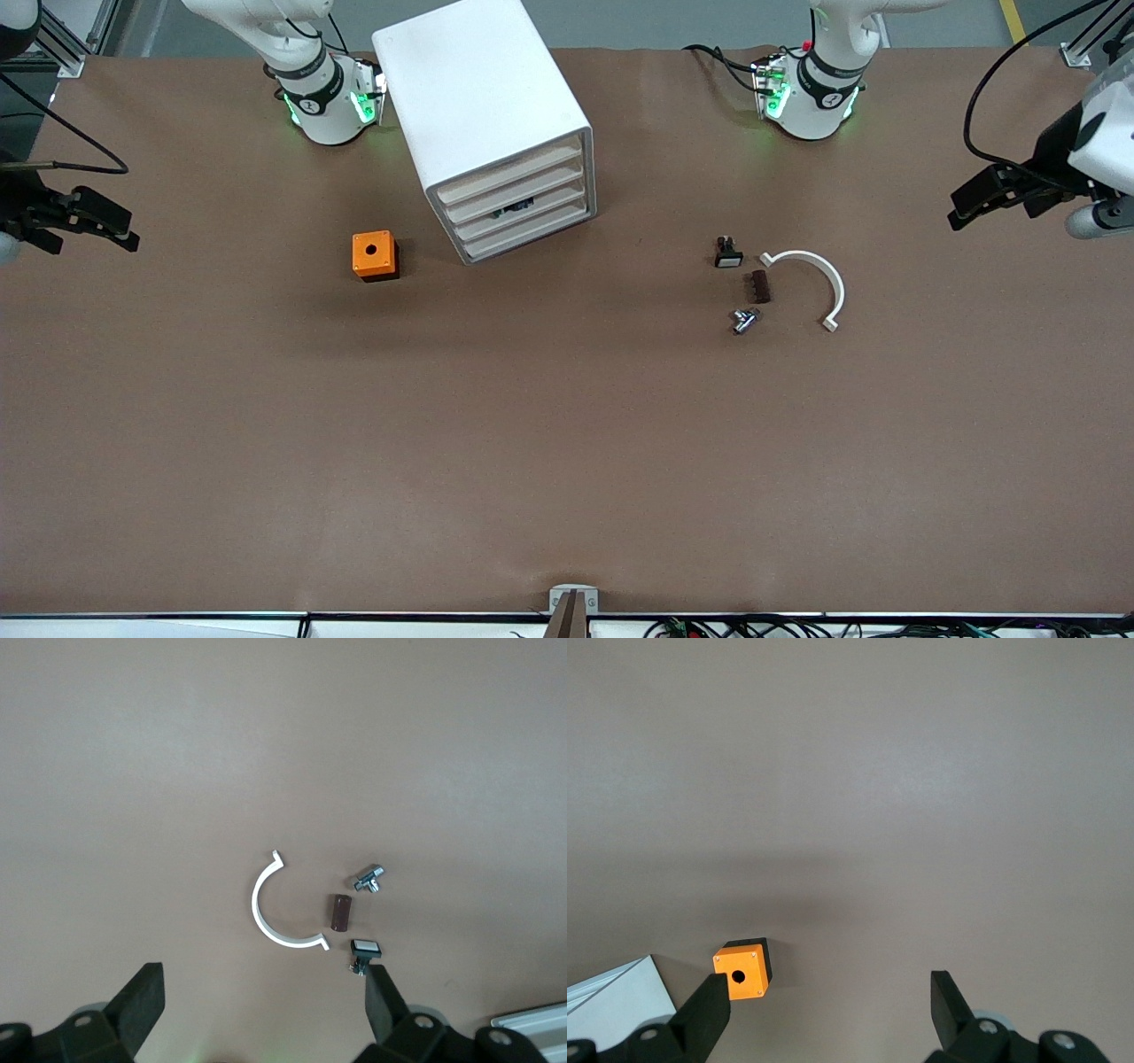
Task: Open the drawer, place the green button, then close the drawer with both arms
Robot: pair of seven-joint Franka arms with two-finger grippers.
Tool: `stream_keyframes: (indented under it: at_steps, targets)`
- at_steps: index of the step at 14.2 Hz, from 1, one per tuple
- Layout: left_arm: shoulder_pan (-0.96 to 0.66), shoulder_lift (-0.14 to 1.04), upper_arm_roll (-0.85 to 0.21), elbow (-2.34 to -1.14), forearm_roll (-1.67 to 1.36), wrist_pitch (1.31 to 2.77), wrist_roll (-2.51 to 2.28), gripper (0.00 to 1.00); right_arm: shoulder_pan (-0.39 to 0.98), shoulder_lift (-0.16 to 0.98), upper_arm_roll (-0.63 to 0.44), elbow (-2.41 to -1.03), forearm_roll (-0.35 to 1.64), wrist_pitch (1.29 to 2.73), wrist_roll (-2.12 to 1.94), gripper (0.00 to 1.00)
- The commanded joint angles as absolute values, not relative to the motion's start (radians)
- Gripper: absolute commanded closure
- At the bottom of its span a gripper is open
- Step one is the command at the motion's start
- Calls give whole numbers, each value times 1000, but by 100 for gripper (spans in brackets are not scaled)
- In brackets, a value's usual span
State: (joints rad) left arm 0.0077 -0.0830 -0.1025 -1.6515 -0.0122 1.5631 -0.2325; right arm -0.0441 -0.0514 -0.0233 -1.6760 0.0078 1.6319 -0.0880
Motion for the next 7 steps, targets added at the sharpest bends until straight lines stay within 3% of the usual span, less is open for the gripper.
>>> stream_keyframes:
  at_steps: [1, 7]
  targets:
    - [37, -112, -123, -1672, 8, 1549, -170, 0, -57, -86, -11, -1701, 15, 1625, -91, 0]
    - [35, -109, -114, -1646, 9, 1505, -167, 0, -60, -100, -12, -1706, 23, 1615, -89, 0]
